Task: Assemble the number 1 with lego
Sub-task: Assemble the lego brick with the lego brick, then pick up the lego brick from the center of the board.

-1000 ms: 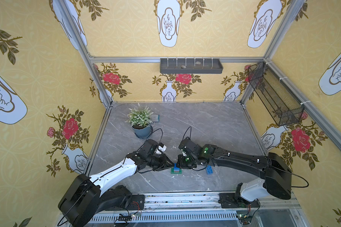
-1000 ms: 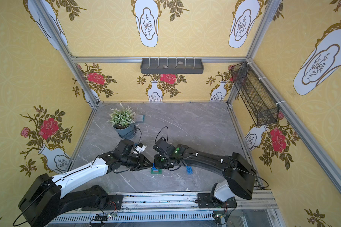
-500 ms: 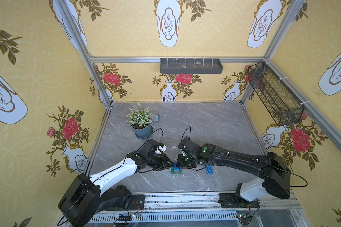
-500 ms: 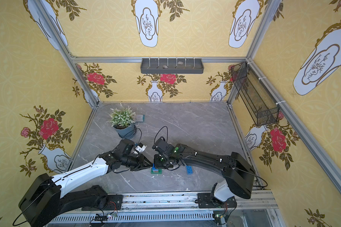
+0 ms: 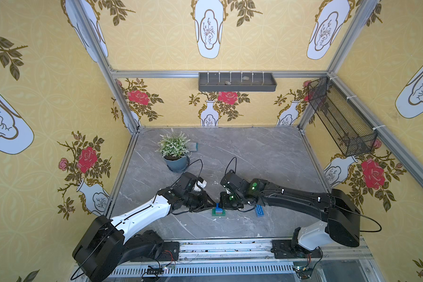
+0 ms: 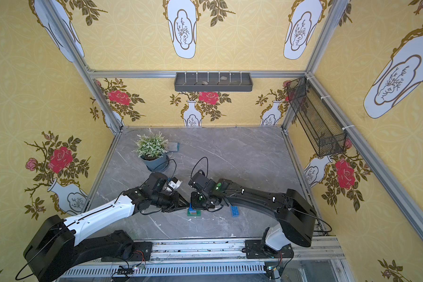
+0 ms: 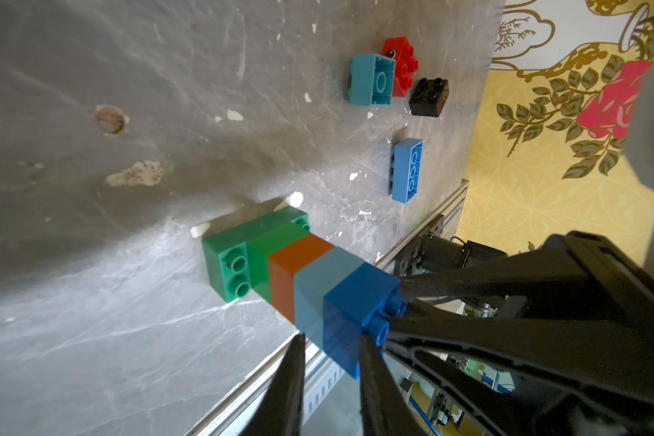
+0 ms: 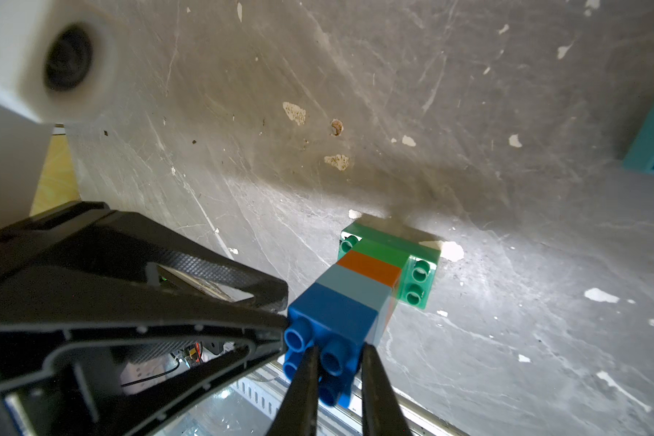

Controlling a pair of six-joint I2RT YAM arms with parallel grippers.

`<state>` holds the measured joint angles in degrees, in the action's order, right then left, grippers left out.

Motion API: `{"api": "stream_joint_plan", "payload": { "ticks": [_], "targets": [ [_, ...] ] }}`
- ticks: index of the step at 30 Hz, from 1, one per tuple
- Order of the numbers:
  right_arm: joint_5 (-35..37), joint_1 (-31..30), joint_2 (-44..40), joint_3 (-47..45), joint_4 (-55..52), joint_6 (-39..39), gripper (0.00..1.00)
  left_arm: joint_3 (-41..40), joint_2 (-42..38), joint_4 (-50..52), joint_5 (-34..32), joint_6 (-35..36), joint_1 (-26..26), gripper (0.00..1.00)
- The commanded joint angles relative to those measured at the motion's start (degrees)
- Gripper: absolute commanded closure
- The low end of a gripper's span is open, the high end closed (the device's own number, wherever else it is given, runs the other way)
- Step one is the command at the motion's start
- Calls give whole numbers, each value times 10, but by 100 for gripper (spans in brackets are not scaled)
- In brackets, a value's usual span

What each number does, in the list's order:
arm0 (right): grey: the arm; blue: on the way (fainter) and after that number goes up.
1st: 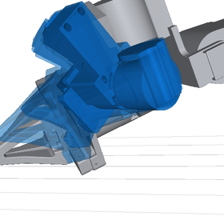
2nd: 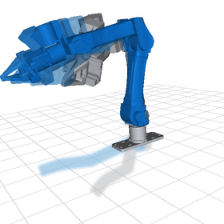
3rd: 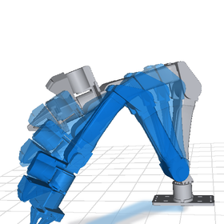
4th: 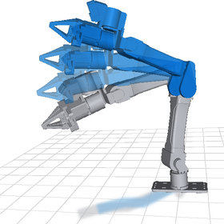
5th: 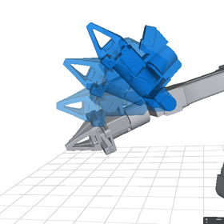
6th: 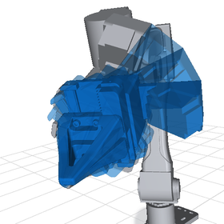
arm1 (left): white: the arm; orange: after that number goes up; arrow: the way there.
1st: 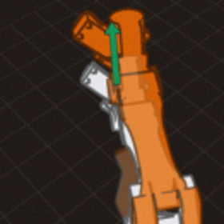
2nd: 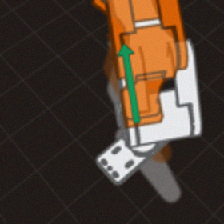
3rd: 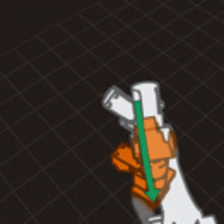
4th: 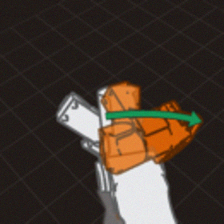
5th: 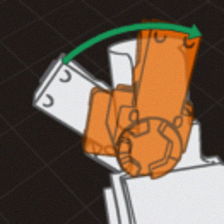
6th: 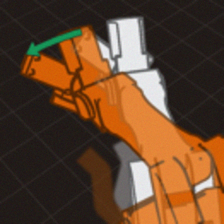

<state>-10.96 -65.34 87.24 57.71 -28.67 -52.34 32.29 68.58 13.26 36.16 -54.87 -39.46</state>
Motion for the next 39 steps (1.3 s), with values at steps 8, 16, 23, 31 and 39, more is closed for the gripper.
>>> {"api": "stream_joint_plan", "payload": {
  "ticks": [8,16,23,31,39],
  "targets": [
    [12,-6,1,4,1,27,63,17,-17,21,-18,20,-8,65],
    [28,1,-50,3,32,44,48,63,-67,80,-64,81,-8,56],
    [73,5,-108,-8,21,67,42,6,-181,74,-211,102,-32,48],
    [126,79,-197,-22,-43,92,42,-54,-285,62,-493,83,-234,37],
    [107,141,-225,4,-86,148,41,-47,-176,23,-742,39,-446,24]
  ]
}}
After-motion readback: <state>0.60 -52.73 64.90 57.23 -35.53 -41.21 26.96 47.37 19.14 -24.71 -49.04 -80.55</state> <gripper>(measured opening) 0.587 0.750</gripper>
